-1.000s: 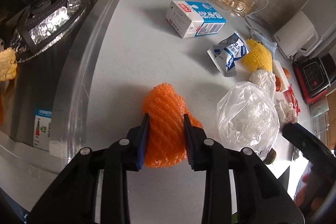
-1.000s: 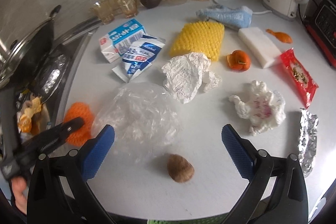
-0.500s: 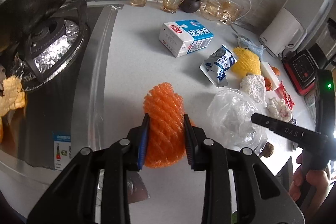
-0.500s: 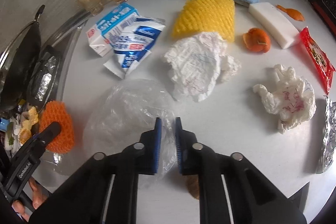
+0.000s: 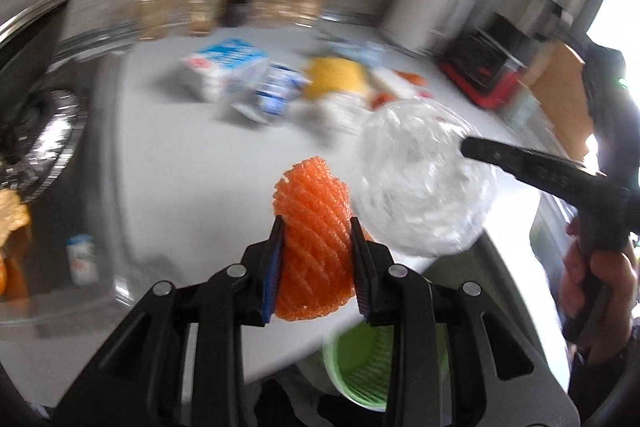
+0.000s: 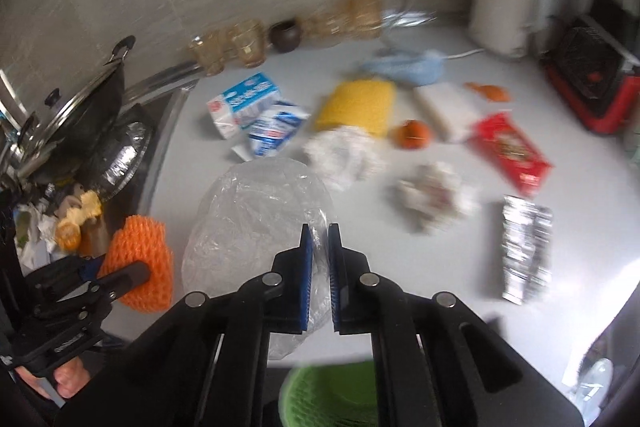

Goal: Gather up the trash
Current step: 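Grasp the clear plastic bag with the right gripper while the left gripper drops the net into the green basket, then lower the plastic bag over the green basket and open the right gripper, then grasp the brown taro with the left gripper while the right gripper moves to the foil packet, then grasp the foil packet with the right gripper while the left gripper drops the taro into the basket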

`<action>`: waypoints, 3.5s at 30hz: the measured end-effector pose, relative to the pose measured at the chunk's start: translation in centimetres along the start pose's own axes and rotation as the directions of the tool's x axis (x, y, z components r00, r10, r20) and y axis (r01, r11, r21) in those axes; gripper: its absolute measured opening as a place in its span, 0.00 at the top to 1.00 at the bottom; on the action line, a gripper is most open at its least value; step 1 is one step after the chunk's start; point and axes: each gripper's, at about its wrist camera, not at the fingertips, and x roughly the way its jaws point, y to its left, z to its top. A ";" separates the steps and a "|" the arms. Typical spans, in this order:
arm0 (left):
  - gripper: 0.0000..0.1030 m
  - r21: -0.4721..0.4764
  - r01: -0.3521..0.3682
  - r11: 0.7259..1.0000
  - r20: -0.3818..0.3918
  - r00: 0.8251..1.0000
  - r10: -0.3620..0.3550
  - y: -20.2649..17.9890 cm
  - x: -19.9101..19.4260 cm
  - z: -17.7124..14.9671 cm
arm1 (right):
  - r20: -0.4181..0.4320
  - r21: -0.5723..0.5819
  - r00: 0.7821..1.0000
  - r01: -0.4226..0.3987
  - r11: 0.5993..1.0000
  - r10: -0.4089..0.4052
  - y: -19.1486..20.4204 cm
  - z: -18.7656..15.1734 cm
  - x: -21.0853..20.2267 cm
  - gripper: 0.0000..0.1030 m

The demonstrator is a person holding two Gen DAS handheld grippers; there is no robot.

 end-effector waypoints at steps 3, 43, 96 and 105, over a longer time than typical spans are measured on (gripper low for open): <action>0.69 0.047 0.049 0.998 -0.028 0.998 -0.047 -4.5 0.3 -1.9 | 0.003 0.009 0.999 0.039 0.999 -0.039 -2.8 -2.6 -2.3 0.92; 0.07 -0.100 -0.275 0.956 -0.016 0.961 0.275 -12.5 0.3 -7.1 | -0.086 -0.086 0.995 -0.057 0.995 0.050 -11.2 -17.5 -6.2 0.24; 0.64 0.060 -0.160 0.985 -0.071 0.984 0.164 -8.6 15.8 1.3 | -0.062 0.254 0.973 0.231 0.939 -0.223 -14.0 -5.4 2.6 0.13; 0.64 0.135 -0.108 0.985 -0.041 0.993 0.114 -10.3 13.2 2.5 | -0.141 0.294 0.951 0.307 0.905 -0.276 -16.6 -3.1 8.9 0.13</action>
